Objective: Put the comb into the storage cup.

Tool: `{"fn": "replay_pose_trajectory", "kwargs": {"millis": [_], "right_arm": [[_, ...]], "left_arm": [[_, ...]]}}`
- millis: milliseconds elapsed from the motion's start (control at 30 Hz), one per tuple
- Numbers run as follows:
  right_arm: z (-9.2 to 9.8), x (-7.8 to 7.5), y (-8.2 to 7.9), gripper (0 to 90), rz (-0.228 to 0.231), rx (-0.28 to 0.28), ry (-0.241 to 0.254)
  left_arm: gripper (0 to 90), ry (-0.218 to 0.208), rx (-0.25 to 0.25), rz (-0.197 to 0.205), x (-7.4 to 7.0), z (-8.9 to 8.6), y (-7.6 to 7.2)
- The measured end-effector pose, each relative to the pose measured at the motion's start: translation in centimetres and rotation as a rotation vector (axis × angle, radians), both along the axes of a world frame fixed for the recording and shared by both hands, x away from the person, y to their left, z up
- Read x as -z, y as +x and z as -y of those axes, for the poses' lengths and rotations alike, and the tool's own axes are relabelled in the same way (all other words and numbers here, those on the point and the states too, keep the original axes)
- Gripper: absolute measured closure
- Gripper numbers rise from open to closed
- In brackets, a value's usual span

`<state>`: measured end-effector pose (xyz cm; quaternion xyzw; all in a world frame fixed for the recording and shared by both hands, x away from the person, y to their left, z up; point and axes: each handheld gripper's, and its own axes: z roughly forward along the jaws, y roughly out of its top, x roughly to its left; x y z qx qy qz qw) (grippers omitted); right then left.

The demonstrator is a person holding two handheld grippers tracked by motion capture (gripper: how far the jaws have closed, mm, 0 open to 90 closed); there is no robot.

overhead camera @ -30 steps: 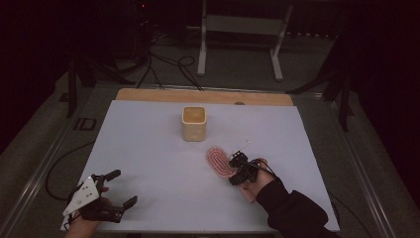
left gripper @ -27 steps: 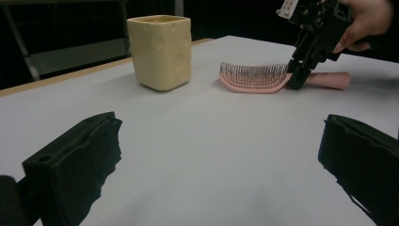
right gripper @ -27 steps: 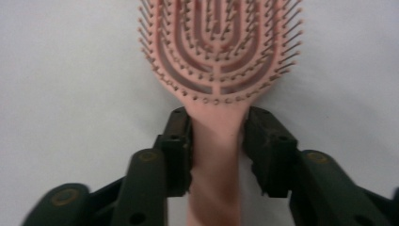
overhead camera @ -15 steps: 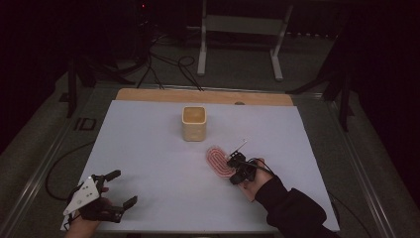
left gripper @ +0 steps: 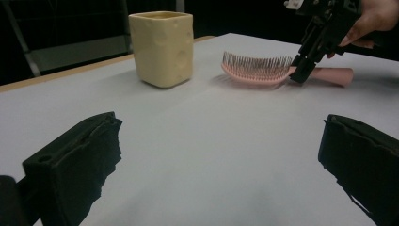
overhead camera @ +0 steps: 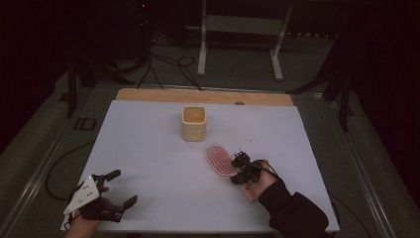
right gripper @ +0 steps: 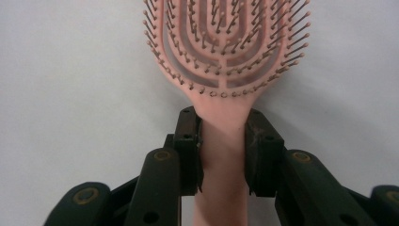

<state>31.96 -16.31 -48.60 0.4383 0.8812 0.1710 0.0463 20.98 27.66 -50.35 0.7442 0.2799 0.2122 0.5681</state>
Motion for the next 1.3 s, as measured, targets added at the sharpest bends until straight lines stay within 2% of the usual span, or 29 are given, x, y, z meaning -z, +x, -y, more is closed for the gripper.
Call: {"fn": "replay_pose_trajectory", "kwargs": {"millis": [233, 300, 467, 833, 1100, 1300], "right_arm": [[0.5, -1.3, -0.2, 70.0, 0.059, 0.001, 0.037], [0.6, -1.7, -0.4, 69.9, 0.094, 0.0, 0.044], [0.8, -2.4, -0.3, 70.0, 0.109, 0.012, 0.082], [1.5, -4.5, -0.6, 70.0, 0.184, 0.033, 0.136], [1.6, -5.8, -0.9, 70.0, 0.227, 0.028, 0.182], [1.3, -6.5, -0.9, 70.0, 0.264, 0.037, 0.198]], "left_arm": [[0.0, -0.002, -0.006, -0.01, 0.0, 0.0, 0.1], [0.0, -0.003, -0.007, -0.016, 0.0, 0.0, 0.1], [0.0, -0.005, -0.01, -0.012, 0.0, 0.0, 0.1], [0.0, -0.006, -0.016, -0.018, 0.1, 0.0, 0.2], [0.0, -0.006, -0.014, -0.024, 0.2, -0.1, 0.2], [0.0, -0.01, -0.015, -0.023, 0.2, -0.1, 0.2]]}}
